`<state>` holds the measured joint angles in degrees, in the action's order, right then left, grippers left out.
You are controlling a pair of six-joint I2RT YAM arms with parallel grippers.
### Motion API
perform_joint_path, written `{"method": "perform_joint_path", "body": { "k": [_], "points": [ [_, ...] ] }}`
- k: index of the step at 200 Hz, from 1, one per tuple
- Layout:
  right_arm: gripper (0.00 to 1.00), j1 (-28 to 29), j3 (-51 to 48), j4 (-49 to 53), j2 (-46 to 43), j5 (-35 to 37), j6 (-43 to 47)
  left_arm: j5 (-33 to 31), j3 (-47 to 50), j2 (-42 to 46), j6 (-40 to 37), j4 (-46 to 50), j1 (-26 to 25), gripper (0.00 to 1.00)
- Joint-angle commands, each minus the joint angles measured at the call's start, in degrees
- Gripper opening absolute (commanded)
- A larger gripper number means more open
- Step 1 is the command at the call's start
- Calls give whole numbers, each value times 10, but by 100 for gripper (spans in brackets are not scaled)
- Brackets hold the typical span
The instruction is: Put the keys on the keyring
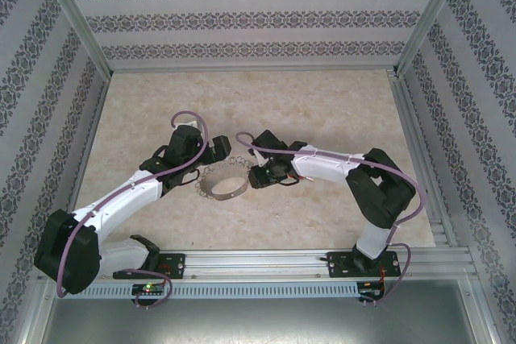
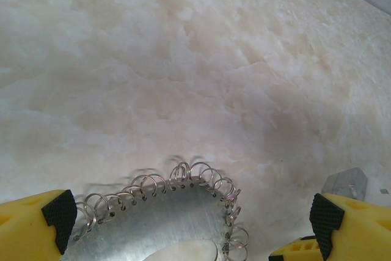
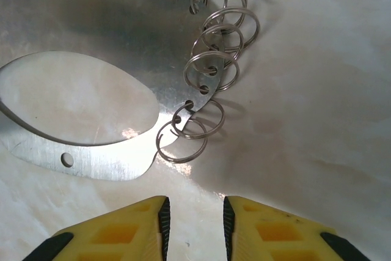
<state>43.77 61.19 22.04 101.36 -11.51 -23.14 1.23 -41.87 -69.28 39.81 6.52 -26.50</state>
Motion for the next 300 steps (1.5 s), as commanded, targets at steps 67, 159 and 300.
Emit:
{"method": "perform_joint_path", "body": {
  "k": [67,159,300],
  "points": [
    [38,1,60,14,41,-8,14,-2,-11,-7,-6,2,4,100],
    [38,-4,46,0,34,-30,-6,-3,-7,-5,-7,-4,5,100],
    [38,-17,106,-2,82,-41,-2,-3,-9,-4,-5,-5,5,100]
  ]
}}
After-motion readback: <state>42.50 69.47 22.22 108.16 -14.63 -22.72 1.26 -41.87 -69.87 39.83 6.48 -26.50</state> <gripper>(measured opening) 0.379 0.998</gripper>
